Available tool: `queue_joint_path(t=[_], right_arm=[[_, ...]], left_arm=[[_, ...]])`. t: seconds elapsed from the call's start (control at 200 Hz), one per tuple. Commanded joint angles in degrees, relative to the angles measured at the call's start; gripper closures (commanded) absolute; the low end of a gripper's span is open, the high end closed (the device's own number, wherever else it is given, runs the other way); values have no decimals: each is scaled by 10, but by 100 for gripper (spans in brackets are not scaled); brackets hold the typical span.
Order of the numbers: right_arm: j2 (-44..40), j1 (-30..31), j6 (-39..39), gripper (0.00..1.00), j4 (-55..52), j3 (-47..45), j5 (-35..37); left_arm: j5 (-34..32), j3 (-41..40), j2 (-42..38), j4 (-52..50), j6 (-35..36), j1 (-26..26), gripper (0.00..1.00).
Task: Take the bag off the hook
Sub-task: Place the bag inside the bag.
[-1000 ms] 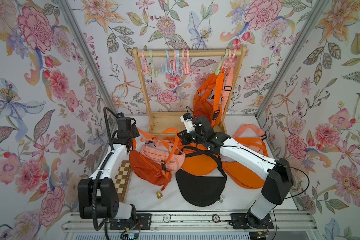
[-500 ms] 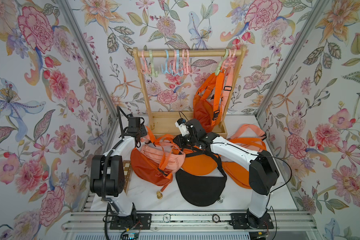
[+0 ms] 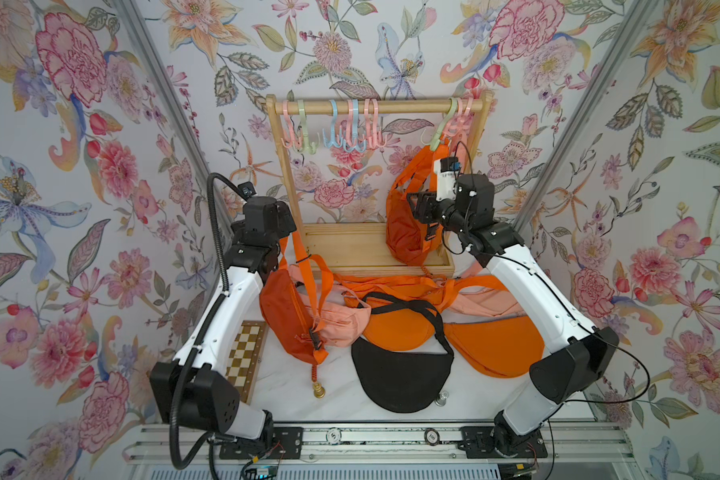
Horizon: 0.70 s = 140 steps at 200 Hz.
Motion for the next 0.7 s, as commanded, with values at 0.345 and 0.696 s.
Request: queue_joint_path(t=[0.345,0.696], right_arm=[[38,65,-38,55,-26,-6,-44],[17,201,27,1,203,-242,-284]], left_arm=[[12,-69,-12,-7,-11,-26,86],[5,9,-30,-52,-17,-52,100]])
